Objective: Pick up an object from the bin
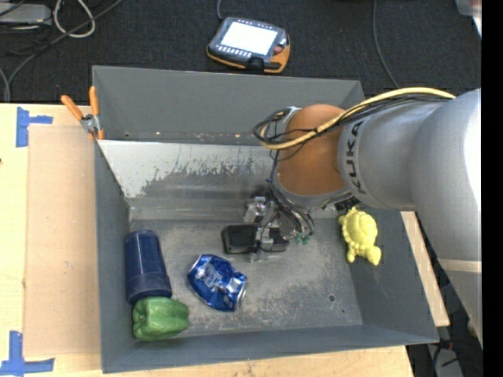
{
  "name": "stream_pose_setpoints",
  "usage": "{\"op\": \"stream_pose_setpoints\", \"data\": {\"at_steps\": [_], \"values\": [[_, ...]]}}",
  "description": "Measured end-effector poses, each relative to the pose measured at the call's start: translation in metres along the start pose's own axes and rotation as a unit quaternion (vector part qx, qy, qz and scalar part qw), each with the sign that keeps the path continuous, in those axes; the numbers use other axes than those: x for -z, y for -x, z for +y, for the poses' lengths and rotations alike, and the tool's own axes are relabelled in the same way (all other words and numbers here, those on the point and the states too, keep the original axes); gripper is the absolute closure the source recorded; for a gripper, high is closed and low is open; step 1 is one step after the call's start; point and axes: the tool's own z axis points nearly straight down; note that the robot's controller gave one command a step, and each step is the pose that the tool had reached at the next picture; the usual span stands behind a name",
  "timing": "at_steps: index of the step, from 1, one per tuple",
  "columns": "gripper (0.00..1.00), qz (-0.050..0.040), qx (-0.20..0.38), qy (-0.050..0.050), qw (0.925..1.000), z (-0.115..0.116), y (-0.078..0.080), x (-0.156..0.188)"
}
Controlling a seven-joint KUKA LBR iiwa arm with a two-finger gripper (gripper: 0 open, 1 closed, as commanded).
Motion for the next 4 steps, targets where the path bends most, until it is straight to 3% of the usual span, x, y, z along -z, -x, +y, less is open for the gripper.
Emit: {"op": "stream_pose_setpoints", "data": {"at_steps": [1,2,4], "values": [[1.00,0.0068,0.000,0.000,1.0000,0.000,-0.004,0.017],[1.00,0.0015,0.000,0.000,1.0000,0.000,-0.001,0.054],[1.00,0.0002,0.000,0.000,1.0000,0.000,0.000,0.089]]}}
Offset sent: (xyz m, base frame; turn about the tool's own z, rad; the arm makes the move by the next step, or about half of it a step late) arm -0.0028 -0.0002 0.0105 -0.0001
